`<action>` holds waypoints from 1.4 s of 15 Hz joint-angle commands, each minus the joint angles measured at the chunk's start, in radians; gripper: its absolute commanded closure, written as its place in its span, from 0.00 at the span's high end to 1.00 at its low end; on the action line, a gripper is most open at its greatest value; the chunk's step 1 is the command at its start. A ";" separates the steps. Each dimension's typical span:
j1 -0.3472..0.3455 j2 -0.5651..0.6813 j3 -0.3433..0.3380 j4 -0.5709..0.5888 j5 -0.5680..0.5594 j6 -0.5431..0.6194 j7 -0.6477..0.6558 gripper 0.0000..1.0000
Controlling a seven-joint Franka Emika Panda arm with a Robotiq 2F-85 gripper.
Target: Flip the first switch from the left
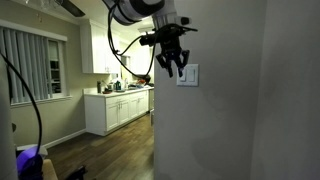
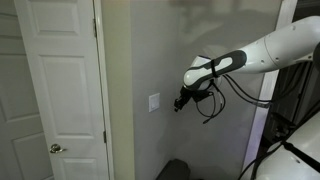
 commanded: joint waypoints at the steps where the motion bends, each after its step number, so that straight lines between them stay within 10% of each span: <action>1: 0.021 0.083 0.010 0.015 0.052 0.118 -0.072 0.15; 5: 0.034 0.160 0.037 0.042 0.040 0.209 -0.079 0.00; 21: -0.022 0.416 0.165 0.268 -0.020 0.296 0.008 0.00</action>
